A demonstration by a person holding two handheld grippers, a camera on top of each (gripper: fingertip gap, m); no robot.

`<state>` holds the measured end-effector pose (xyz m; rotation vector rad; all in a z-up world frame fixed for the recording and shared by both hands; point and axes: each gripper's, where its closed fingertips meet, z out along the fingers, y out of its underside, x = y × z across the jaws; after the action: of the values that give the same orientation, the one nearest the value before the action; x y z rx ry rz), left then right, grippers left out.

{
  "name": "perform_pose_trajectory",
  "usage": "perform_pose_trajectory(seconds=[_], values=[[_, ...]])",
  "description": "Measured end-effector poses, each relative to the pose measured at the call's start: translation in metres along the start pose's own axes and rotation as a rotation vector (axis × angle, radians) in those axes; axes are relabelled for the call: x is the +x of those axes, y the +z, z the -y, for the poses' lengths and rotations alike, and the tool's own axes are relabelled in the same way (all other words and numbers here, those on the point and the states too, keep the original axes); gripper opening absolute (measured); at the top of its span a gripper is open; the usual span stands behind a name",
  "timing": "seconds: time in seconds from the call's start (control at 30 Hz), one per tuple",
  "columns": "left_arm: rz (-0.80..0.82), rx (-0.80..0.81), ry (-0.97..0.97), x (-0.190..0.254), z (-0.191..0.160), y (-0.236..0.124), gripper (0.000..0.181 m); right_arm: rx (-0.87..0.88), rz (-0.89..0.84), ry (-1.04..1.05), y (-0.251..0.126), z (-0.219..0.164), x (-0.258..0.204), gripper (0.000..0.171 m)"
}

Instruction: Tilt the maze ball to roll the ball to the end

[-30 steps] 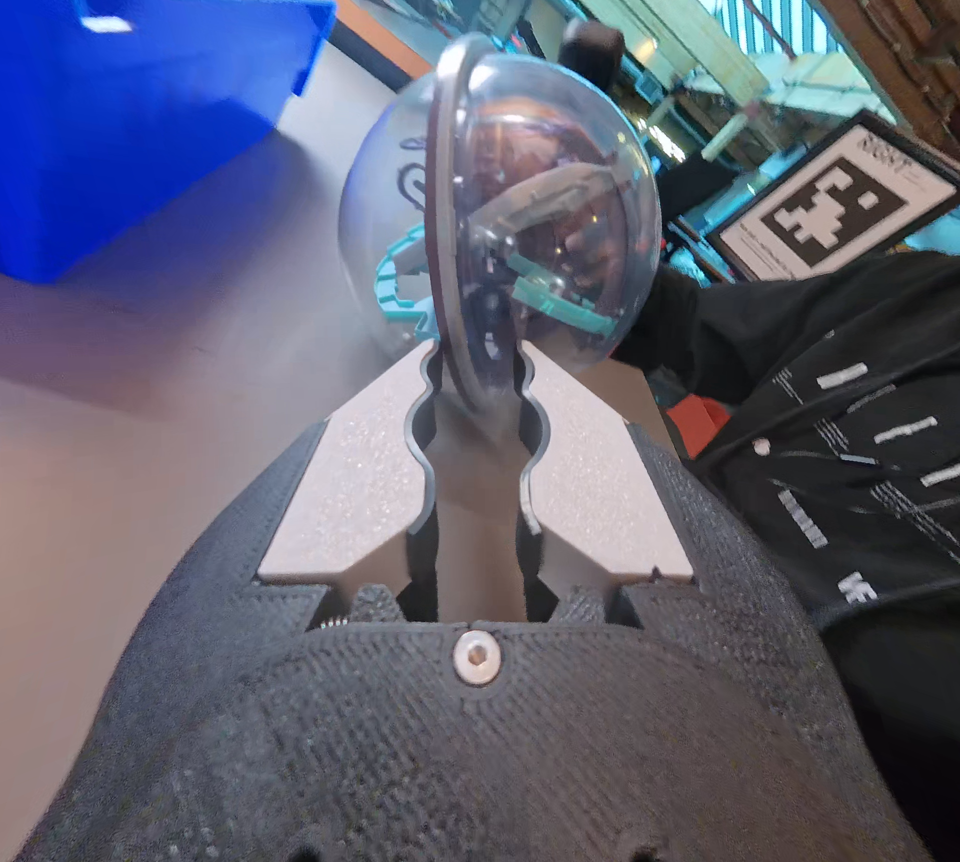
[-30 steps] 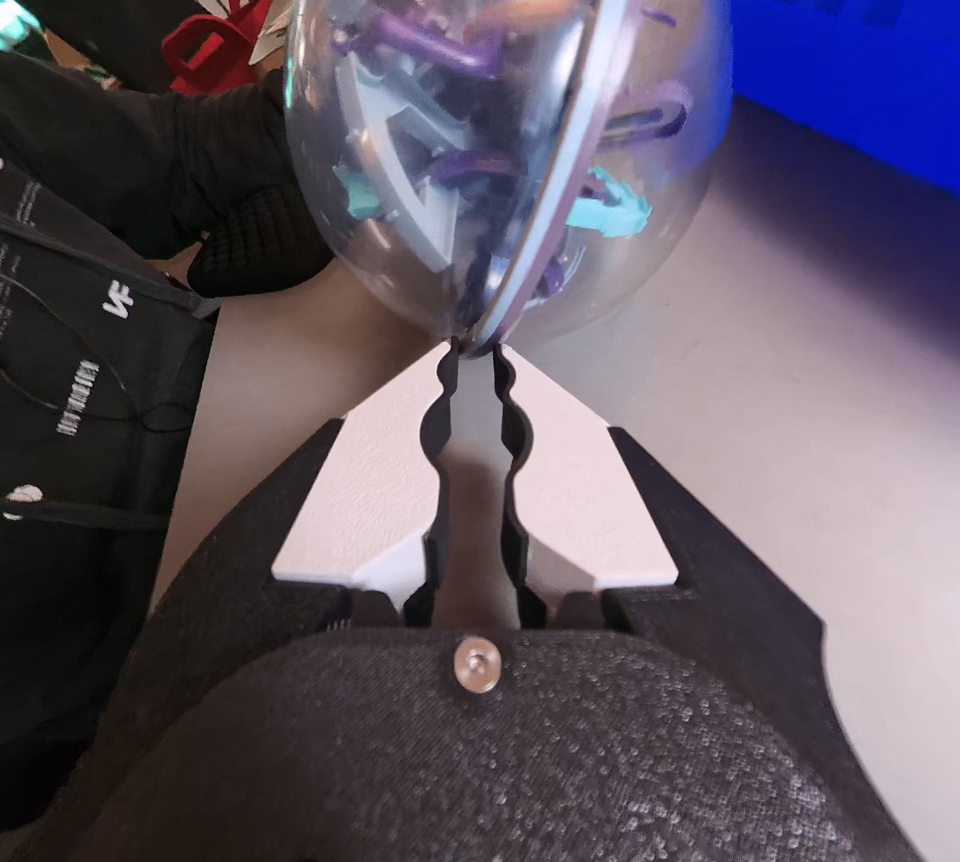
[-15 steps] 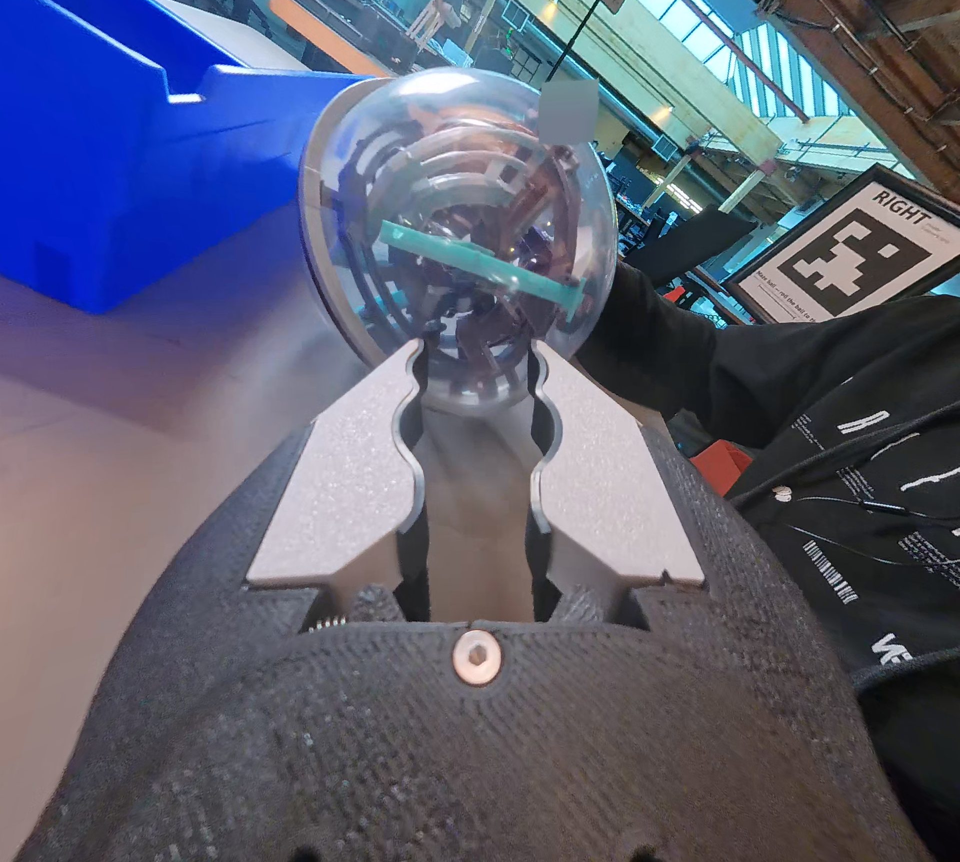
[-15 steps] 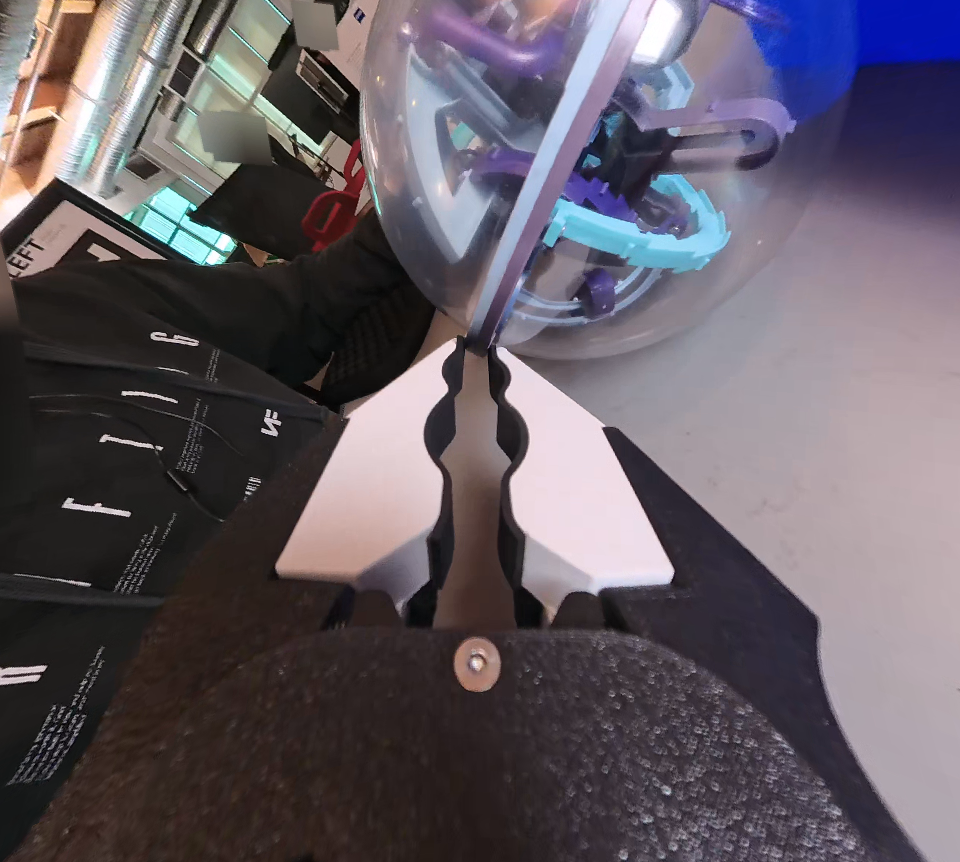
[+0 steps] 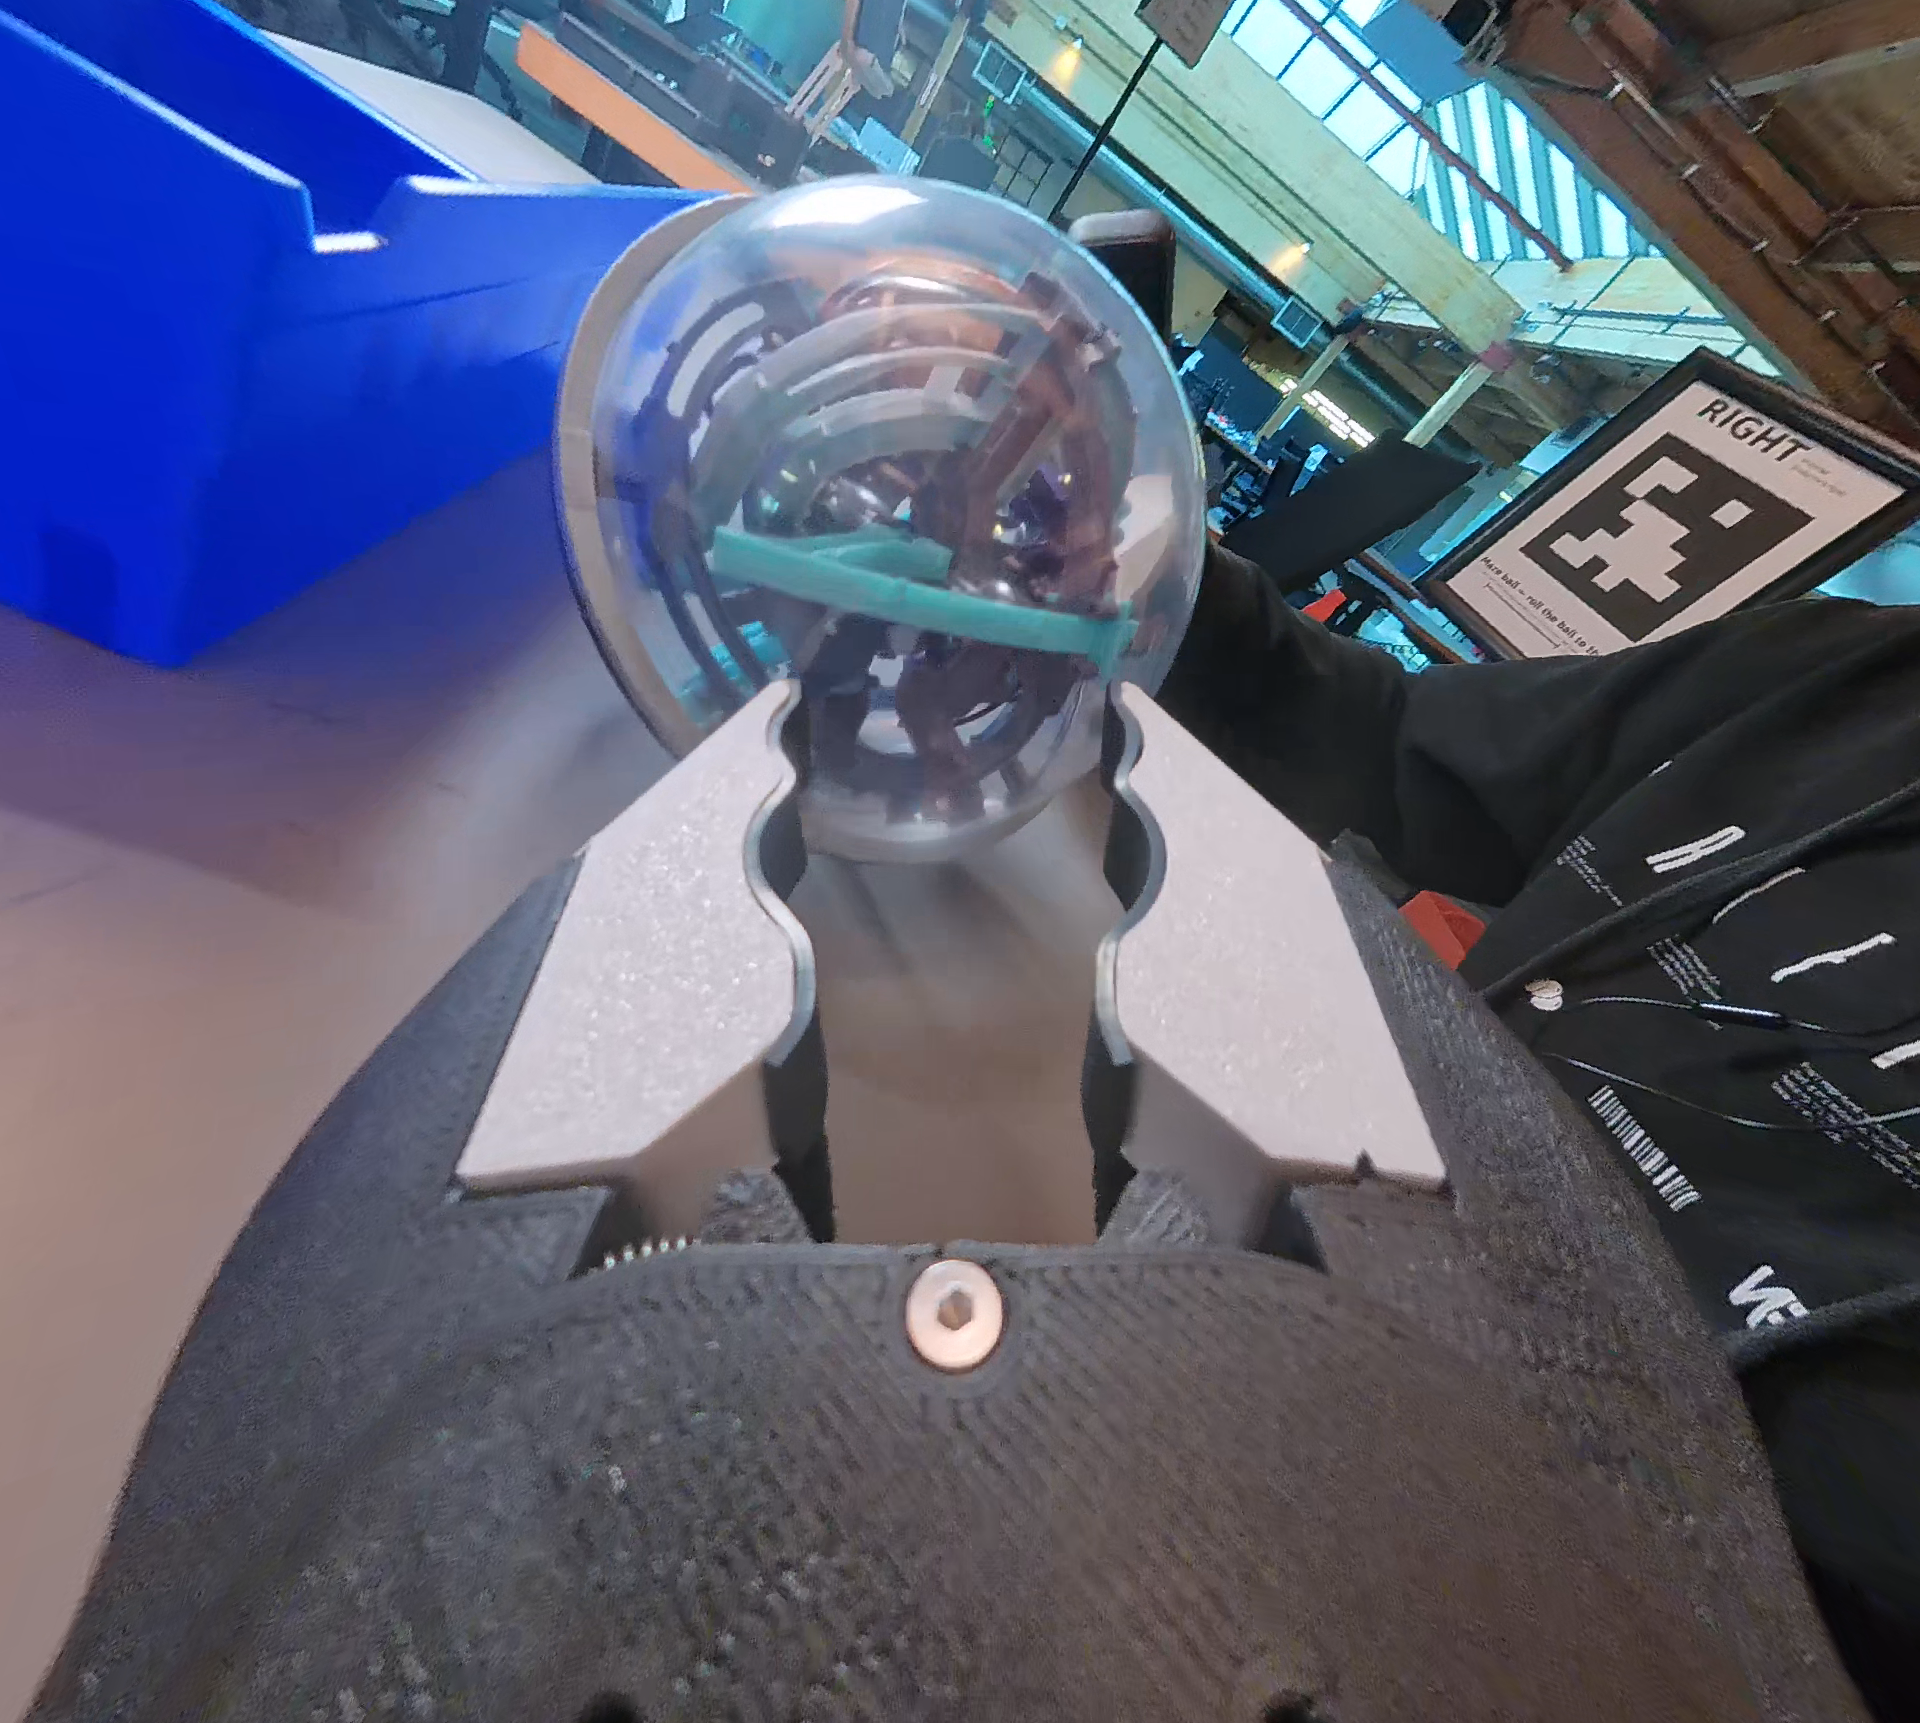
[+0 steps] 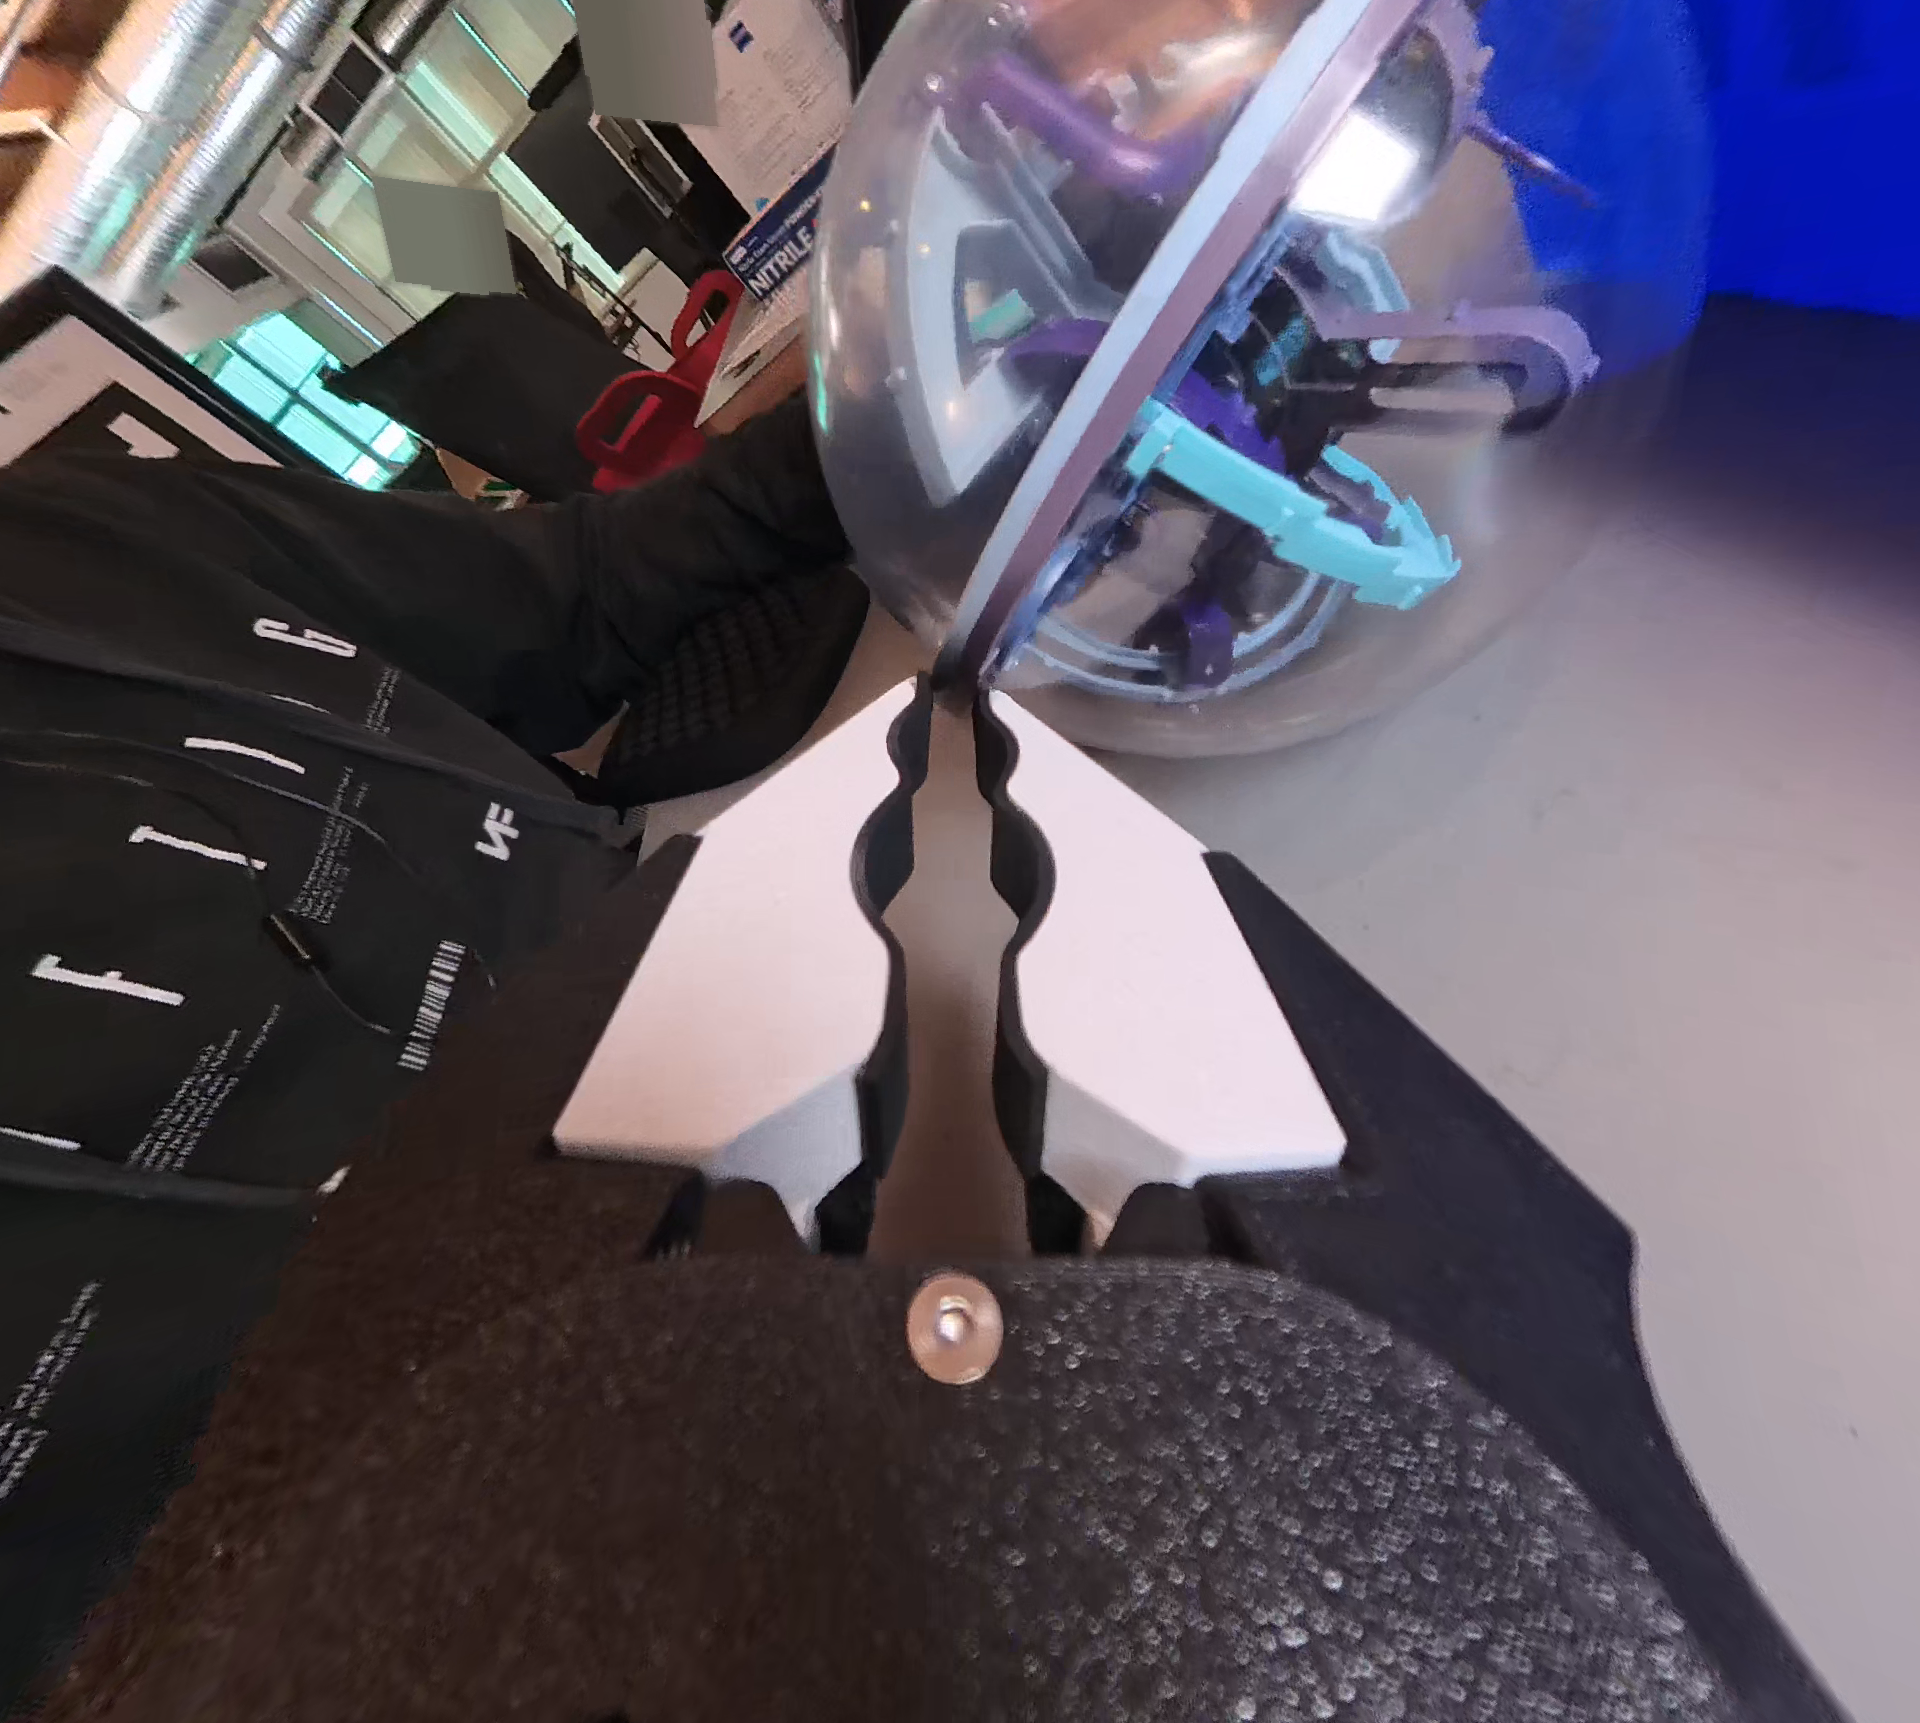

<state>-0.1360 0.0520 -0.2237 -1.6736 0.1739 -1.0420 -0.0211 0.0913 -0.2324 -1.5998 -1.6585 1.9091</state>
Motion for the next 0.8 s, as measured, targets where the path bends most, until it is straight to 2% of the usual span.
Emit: perform_pose_trajectory(seconds=[0.07,0.33,0.57,0.63,0.7,0.8], values=[[-0.011,0.02,0.005,0.002,0.003,-0.001,0.058,0.007,0.01,-0.028,0.0,0.002,-0.005,0.0],[0.014,0.013,0.046,0.002,0.003,0.001,0.06,0.0,-0.009,-0.132,-0.001,0.002,-0.009,0.001],[0.028,0.008,0.073,0.002,0.002,0.003,0.059,0.201,-0.139,-0.308,-0.026,0.041,-0.005,0.021],[0.031,0.004,0.085,0.003,0.001,0.004,0.059,0.288,-0.183,-0.322,-0.034,0.054,-0.002,0.032],[0.03,-0.003,0.105,0.005,0.0,0.005,0.059,0.352,-0.252,-0.336,-0.041,0.064,0.005,0.054],[0.028,-0.01,0.149,0.009,-0.001,0.007,0.059,0.424,-0.348,-0.421,-0.047,0.073,0.01,0.067]])
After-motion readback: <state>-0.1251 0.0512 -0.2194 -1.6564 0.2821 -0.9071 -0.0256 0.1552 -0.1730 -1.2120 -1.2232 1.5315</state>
